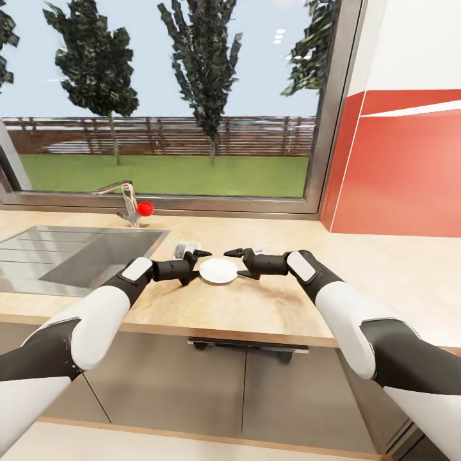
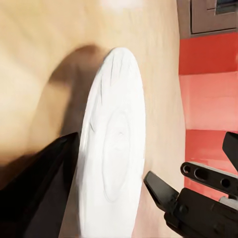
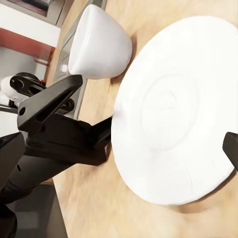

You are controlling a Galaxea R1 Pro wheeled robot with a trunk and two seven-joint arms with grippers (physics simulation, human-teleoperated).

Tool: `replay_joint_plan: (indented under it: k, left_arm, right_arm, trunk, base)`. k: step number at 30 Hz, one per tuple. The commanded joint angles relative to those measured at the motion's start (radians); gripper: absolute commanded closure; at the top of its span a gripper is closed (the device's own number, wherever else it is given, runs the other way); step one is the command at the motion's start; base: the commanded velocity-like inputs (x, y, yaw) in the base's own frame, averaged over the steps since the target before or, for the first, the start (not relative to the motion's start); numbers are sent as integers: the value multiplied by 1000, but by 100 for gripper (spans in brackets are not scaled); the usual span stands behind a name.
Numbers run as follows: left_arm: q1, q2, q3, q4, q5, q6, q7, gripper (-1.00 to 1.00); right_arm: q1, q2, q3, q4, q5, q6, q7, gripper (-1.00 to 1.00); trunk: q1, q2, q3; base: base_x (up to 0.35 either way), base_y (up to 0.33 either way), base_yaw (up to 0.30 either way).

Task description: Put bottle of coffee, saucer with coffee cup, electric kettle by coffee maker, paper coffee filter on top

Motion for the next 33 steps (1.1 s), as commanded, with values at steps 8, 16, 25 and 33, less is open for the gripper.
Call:
replay_joint_plan:
  k: [8,16,25,33]
  left_arm:
    - [0,0,-4,2,-33,2,0,-100]
    - [0,3,-5,0,-33,2,1,-100]
    - [0,0,-5,1,-33,2,1,-100]
    - [0,-3,-5,2,-33,3,1,-100]
  right_arm:
    - [-1,0,7,0,1,0,5,-100]
    - [-1,3,7,0,1,0,5,-100]
    - [-1,3,8,0,1,0,5,-100]
    - [-1,3,7,0,0,0,5,-100]
  trunk:
    - [0,0,-1]
    - [0,0,-1]
    - [0,0,-1]
    - [0,0,-1]
  base:
    - [0,0,0]
    - [0,0,0]
    - [0,0,0]
    - [0,0,0]
